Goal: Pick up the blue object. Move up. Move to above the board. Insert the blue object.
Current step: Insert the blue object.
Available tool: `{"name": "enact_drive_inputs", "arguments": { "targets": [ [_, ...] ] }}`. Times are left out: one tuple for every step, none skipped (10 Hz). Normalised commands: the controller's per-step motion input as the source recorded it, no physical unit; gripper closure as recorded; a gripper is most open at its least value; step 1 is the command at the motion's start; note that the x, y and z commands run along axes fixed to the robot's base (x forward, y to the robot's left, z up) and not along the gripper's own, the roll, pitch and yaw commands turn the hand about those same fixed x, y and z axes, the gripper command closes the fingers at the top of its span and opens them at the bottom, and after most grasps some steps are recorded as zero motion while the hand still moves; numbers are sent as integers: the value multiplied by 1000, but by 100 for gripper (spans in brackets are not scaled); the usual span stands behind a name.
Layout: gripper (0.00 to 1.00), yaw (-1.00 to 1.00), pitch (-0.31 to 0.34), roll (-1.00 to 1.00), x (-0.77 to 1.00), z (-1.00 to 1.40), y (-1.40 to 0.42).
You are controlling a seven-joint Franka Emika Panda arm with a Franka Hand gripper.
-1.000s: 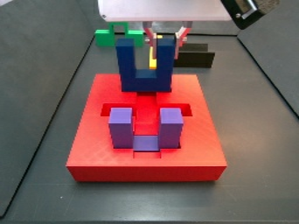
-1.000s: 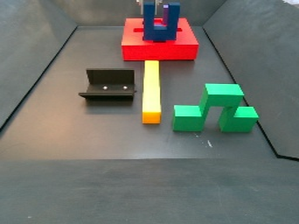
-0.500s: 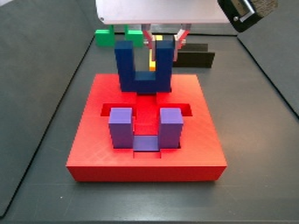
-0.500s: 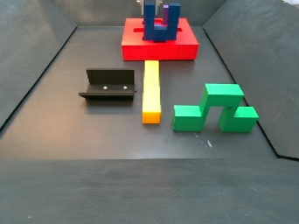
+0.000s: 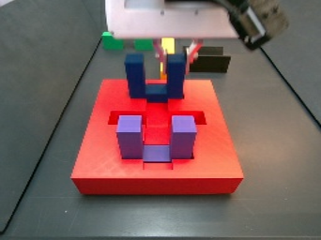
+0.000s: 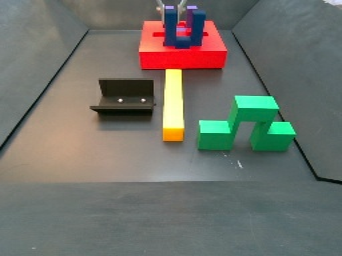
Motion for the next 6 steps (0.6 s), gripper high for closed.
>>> {"name": "enact_drive_inputs", "arguments": {
  "targets": [
    [100,0,0,224,229,-883,-26],
    [100,-9,3,209,274,-831,-11],
    [100,0,0,26,217,-231,-74],
    [100,0,6,0,0,0,0],
    [100,0,0,7,0,0,0],
    [100,0,0,0,0,0,0]
  ]
}}
